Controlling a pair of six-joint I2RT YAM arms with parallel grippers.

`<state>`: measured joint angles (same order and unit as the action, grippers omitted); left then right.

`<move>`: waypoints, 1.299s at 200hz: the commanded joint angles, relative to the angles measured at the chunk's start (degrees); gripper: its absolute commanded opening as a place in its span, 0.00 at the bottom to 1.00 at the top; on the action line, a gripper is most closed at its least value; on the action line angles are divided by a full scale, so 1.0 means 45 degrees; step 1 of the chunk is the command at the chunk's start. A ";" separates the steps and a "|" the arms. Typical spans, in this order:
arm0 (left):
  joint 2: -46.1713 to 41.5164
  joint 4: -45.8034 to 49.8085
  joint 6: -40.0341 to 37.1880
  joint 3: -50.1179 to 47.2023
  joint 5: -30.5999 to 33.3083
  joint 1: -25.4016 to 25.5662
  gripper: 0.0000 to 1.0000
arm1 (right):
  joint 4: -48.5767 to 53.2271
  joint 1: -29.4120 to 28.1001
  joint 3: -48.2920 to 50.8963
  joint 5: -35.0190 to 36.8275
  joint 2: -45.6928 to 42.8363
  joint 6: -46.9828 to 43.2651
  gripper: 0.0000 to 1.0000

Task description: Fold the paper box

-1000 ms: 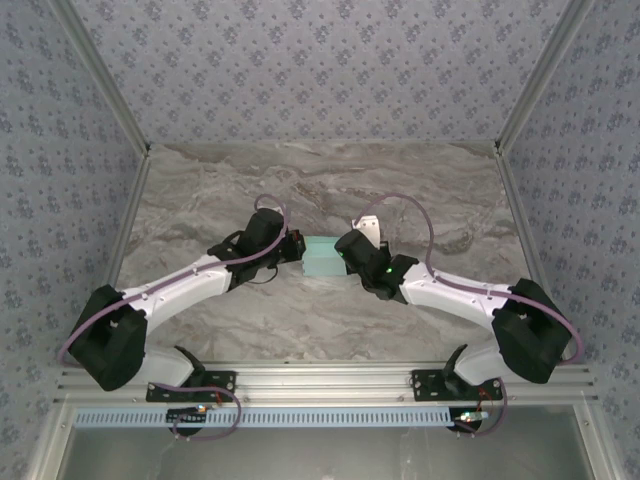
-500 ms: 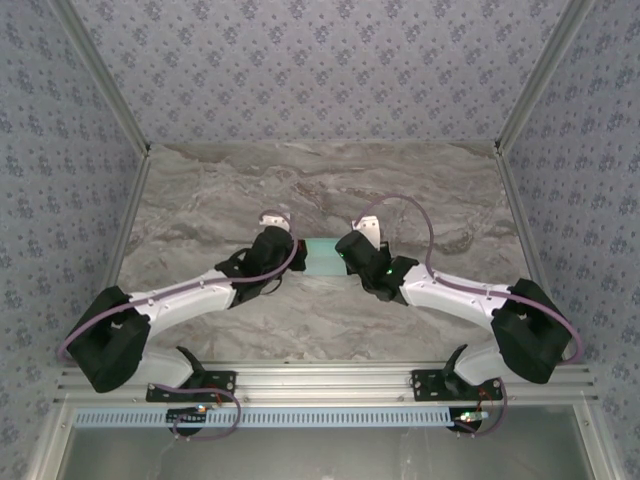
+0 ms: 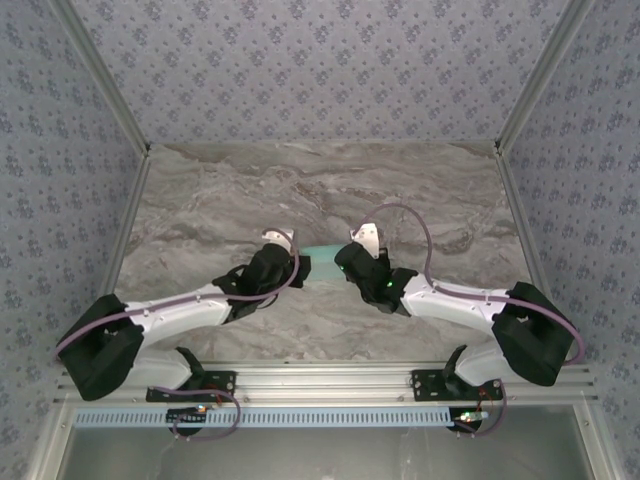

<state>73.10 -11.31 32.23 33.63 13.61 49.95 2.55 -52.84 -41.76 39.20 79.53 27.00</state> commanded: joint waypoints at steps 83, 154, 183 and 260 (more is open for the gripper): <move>-0.0951 0.2200 0.0817 0.1748 -0.2920 -0.2102 0.64 | 0.1620 -0.0224 0.0251 0.0097 0.0285 -0.0200 0.00; 0.1187 0.2156 0.1152 0.2059 -0.4324 -0.2546 0.62 | 0.1770 -0.0230 0.0075 0.0169 0.0308 -0.0239 0.00; 0.1201 0.2135 0.1153 0.1092 -0.4325 -0.2532 0.60 | 0.1844 -0.0228 -0.0059 0.0148 0.0281 -0.0297 0.01; 0.1855 0.1576 0.1409 -0.0005 -0.3733 -0.2182 0.58 | 0.2948 0.0189 -0.1183 -0.1178 -0.0536 -0.1126 0.25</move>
<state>77.84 -13.37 39.38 36.34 -5.52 39.27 9.82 -52.56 -44.56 38.30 79.31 24.36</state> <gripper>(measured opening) 0.578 0.209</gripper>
